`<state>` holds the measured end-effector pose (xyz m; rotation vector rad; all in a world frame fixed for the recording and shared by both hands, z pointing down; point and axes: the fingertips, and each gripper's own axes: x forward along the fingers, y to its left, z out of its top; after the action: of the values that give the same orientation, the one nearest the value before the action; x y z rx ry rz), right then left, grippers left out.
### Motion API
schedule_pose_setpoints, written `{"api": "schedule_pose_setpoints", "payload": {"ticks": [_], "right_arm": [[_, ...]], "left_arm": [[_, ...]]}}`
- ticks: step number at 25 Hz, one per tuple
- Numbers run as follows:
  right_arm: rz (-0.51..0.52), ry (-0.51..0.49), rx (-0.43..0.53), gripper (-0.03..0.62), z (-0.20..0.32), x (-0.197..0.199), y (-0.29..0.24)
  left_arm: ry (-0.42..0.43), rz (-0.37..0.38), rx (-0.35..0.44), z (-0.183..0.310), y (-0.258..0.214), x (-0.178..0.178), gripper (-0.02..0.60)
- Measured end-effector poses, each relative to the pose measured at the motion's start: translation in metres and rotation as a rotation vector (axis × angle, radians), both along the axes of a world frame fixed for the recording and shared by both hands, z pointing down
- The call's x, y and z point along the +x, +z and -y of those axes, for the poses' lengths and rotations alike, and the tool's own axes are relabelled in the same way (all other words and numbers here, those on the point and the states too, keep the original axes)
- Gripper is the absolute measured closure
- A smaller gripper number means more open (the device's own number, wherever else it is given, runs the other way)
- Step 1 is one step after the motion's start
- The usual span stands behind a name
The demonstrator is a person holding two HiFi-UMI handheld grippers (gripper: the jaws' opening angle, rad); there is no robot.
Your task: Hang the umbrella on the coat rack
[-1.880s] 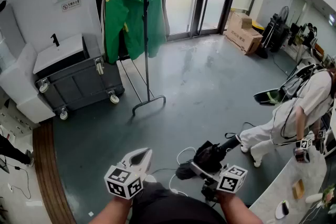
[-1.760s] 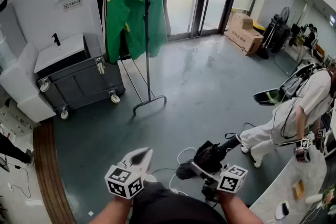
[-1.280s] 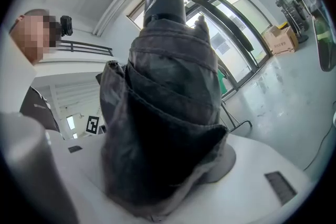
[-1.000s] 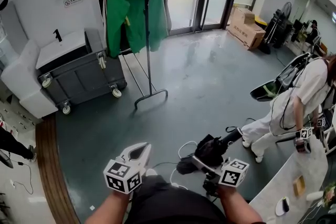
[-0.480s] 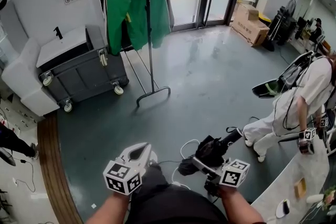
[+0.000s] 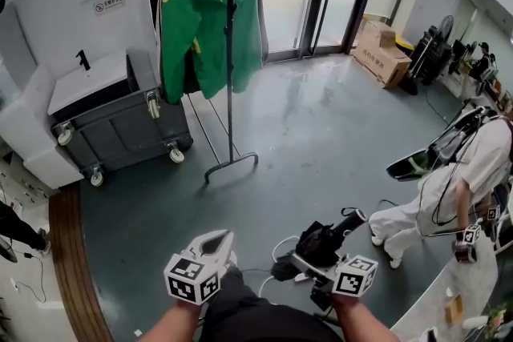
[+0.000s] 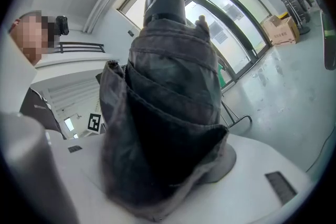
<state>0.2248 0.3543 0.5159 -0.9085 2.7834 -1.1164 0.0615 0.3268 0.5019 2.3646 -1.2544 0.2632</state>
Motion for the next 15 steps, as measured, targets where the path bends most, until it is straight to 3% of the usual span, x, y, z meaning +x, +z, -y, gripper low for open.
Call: {"api": "schedule_pose_setpoints", "payload": {"ticks": [7,15], "right_arm": [[-0.043,-0.021,0.008,0.344,0.079,-0.027,-0.013],[-0.039,0.008,0.048,0.344,0.181,-0.080,-0.037]], "left_arm": [[-0.024,-0.030,0.025,0.089,-0.009,-0.027,0.566],[0.031,-0.017,0.076,0.189,-0.037,-0.070,0.566]]}}
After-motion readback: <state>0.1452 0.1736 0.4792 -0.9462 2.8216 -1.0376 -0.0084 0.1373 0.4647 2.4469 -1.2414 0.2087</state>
